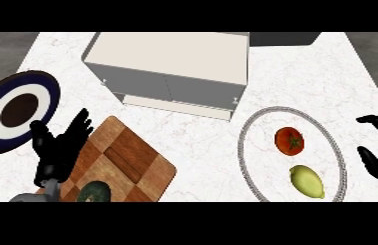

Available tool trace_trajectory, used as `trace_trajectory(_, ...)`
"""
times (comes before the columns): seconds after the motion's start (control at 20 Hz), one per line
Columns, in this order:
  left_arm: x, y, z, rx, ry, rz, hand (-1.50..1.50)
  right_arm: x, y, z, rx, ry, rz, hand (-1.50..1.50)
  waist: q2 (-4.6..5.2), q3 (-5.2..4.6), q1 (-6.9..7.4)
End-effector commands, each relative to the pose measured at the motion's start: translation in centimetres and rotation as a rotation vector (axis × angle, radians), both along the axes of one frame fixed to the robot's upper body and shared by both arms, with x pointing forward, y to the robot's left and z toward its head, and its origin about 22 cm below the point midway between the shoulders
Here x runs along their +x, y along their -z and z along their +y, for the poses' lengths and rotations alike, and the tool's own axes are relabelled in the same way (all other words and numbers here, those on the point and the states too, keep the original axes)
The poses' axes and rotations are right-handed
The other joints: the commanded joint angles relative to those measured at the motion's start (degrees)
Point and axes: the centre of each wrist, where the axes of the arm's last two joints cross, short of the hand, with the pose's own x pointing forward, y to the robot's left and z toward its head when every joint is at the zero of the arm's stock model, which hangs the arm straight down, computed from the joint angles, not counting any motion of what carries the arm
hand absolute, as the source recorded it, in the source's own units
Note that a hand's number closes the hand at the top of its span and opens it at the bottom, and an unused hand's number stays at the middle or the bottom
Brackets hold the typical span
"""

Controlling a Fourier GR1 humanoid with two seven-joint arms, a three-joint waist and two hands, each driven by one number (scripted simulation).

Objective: Pick the lemon from the placemat and place it in the tiered shelf

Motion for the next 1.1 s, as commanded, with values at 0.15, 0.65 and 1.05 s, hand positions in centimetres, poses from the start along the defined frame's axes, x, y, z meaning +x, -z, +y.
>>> trace_trajectory(0.15, 0.5, 0.6, -1.2, -0.035, 0.017, 0.02, 0.0, -2.4, 0.5, -5.2, -0.049, -0.152, -0.168, -1.5, -0.09, 0.03, 0.78)
trace_trajectory(0.65, 0.2, 1.3, -0.9, -0.044, -0.009, 0.038, 0.0, -6.1, -1.8, -7.8, -0.365, -0.304, -0.124, -1.5, -1.13, -0.47, -0.67)
trace_trajectory(1.05, 0.4, 1.9, -0.2, -0.028, 0.012, 0.046, 0.0, -8.6, 0.5, -7.5, -0.46, -0.171, -0.066, -1.5, -1.08, -0.72, 0.24)
